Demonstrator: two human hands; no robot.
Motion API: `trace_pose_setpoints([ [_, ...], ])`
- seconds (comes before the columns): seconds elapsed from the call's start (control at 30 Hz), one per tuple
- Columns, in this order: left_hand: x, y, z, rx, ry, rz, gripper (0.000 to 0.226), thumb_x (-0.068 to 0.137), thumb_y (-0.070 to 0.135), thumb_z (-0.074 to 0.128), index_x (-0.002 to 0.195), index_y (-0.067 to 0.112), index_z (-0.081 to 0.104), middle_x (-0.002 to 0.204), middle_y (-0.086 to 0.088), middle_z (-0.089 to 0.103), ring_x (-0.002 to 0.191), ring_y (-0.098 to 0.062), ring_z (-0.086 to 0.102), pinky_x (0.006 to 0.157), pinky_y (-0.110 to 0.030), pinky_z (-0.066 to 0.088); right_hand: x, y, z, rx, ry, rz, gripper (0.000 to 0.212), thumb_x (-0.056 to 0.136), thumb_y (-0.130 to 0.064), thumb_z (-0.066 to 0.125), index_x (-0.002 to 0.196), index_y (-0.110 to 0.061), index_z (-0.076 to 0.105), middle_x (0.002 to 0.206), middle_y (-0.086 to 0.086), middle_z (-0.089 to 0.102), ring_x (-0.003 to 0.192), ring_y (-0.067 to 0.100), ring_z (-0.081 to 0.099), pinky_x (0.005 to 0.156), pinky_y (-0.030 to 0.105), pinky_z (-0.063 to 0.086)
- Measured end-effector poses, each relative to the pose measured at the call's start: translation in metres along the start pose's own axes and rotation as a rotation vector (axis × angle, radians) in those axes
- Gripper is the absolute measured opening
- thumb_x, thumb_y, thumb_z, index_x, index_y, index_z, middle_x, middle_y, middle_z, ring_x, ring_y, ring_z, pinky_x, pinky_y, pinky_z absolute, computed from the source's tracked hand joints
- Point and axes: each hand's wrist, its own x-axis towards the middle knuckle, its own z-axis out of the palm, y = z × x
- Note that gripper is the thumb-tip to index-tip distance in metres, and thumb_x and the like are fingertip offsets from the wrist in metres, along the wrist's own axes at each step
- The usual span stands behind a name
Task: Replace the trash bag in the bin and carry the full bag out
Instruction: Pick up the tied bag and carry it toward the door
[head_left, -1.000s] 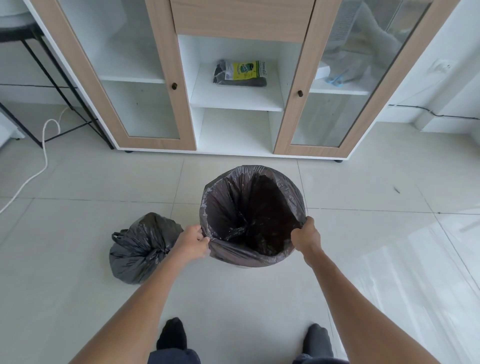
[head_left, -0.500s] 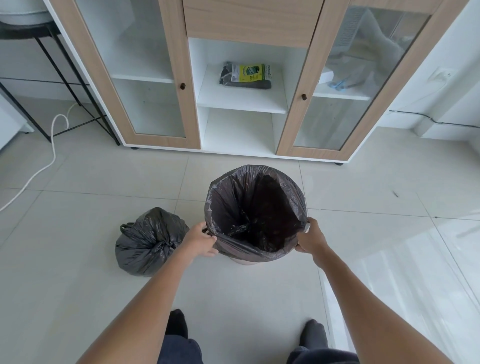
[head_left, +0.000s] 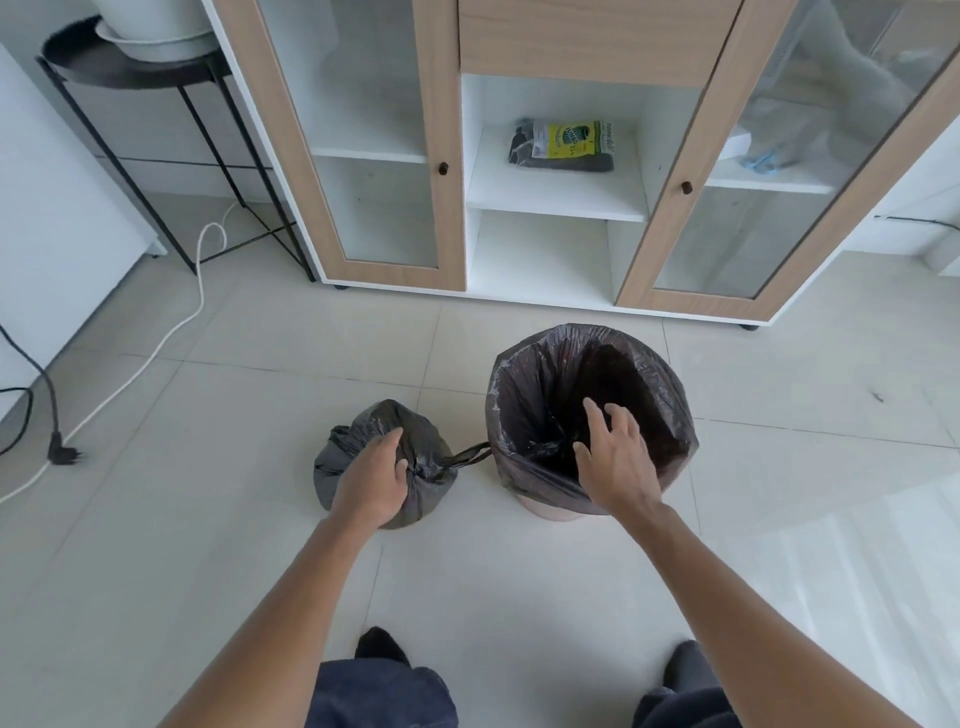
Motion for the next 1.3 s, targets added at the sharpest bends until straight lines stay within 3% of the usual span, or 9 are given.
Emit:
trace_pose_setpoints([
  [0.23, 0.017, -0.054, -0.014, 0.156, 0.173, 0.084, 0.070, 0.088, -0.006, 0.054, 0.151, 0.020, 0.036, 0.151, -0.004, 0.039, 0.135, -0.028, 0.040, 0.107, -0.040, 0.042, 0.017, -0.086, 0.046, -0.072, -0.056, -0.343, 0.053, 0.092, -0.014, 0.048, 0.143, -0.008, 0.035, 0.139, 0.015, 0.041, 0.138, 0.034, 0.033, 0.114, 0.044, 0.034],
  [0.37, 0.038, -0.061, -0.006, 0.396, 0.163, 0.225, 0.085, 0.080, -0.009, 0.062, 0.154, 0.018, 0.030, 0.161, -0.008, 0.024, 0.148, -0.032, 0.021, 0.121, -0.043, 0.021, 0.030, -0.123, 0.081, -0.146, -0.162, -0.455, 0.057, 0.087, -0.001, 0.044, 0.142, -0.008, 0.031, 0.147, 0.017, 0.034, 0.145, 0.035, 0.024, 0.121, 0.044, 0.022],
  [0.53, 0.064, -0.071, 0.014, 0.773, -0.017, 0.173, 0.093, 0.082, 0.015, 0.069, 0.154, 0.005, 0.011, 0.160, -0.019, 0.021, 0.151, -0.038, 0.006, 0.122, -0.053, 0.001, 0.050, -0.150, 0.128, -0.166, -0.498, -0.285, 0.044, 0.090, -0.011, 0.053, 0.132, -0.009, 0.038, 0.132, 0.011, 0.041, 0.123, 0.030, 0.043, 0.089, 0.039, 0.049],
  [0.7, 0.067, -0.088, 0.033, 0.877, -0.133, 0.003, 0.092, 0.081, 0.019, 0.071, 0.153, 0.001, 0.016, 0.144, -0.024, 0.045, 0.141, -0.040, 0.033, 0.119, -0.062, 0.004, 0.067, -0.138, 0.178, -0.332, -0.615, -0.115, 0.049, 0.089, -0.017, 0.055, 0.134, -0.012, 0.038, 0.137, 0.013, 0.042, 0.128, 0.033, 0.037, 0.102, 0.041, 0.035],
  [0.8, 0.065, -0.089, 0.036, 0.862, -0.227, -0.084, 0.043, 0.081, 0.010, 0.067, 0.124, 0.012, 0.059, 0.105, -0.003, 0.069, 0.101, -0.024, 0.064, 0.112, -0.055, 0.031, 0.068, -0.130, 0.192, -0.385, -0.610, -0.115, 0.037, 0.092, -0.014, 0.050, 0.128, -0.013, 0.050, 0.132, 0.012, 0.050, 0.124, 0.033, 0.045, 0.099, 0.041, 0.037],
  [0.87, 0.065, -0.091, 0.030, 0.776, -0.268, -0.147, 0.029, 0.083, 0.002, 0.062, 0.109, 0.015, 0.067, 0.099, 0.000, 0.072, 0.092, -0.021, 0.068, 0.091, -0.037, 0.048, 0.068, -0.133, 0.194, -0.314, -0.630, -0.083, 0.030, 0.093, -0.008, 0.043, 0.120, -0.010, 0.058, 0.122, 0.012, 0.061, 0.112, 0.032, 0.058, 0.085, 0.037, 0.044],
  [0.93, 0.064, -0.092, 0.022, 0.649, -0.277, -0.175, 0.027, 0.085, -0.001, 0.060, 0.108, 0.011, 0.066, 0.104, -0.004, 0.071, 0.095, -0.023, 0.069, 0.072, -0.028, 0.048, 0.063, -0.139, 0.186, -0.218, -0.648, -0.051, 0.028, 0.097, -0.010, 0.040, 0.118, -0.007, 0.058, 0.117, 0.014, 0.064, 0.106, 0.033, 0.064, 0.073, 0.032, 0.046],
  [1.03, 0.057, -0.086, 0.001, 0.440, -0.164, -0.189, 0.017, 0.096, 0.010, 0.051, 0.107, 0.010, 0.063, 0.106, -0.008, 0.070, 0.098, -0.028, 0.067, 0.071, -0.032, 0.045, 0.055, -0.153, 0.153, -0.141, -0.617, -0.053, 0.030, 0.104, -0.021, 0.031, 0.123, -0.007, 0.051, 0.116, 0.006, 0.057, 0.113, 0.028, 0.060, 0.088, 0.036, 0.049],
  [1.3, -0.039, -0.035, -0.087, 0.101, 0.177, -0.132, 0.025, 0.103, 0.026, 0.036, 0.087, 0.015, 0.051, 0.082, -0.005, 0.064, 0.078, -0.029, 0.059, 0.063, -0.031, 0.036, 0.013, -0.175, -0.002, 0.162, -0.336, -0.070, 0.024, 0.102, -0.022, 0.037, 0.096, -0.011, 0.058, 0.095, 0.015, 0.066, 0.091, 0.034, 0.064, 0.066, 0.031, 0.040],
])
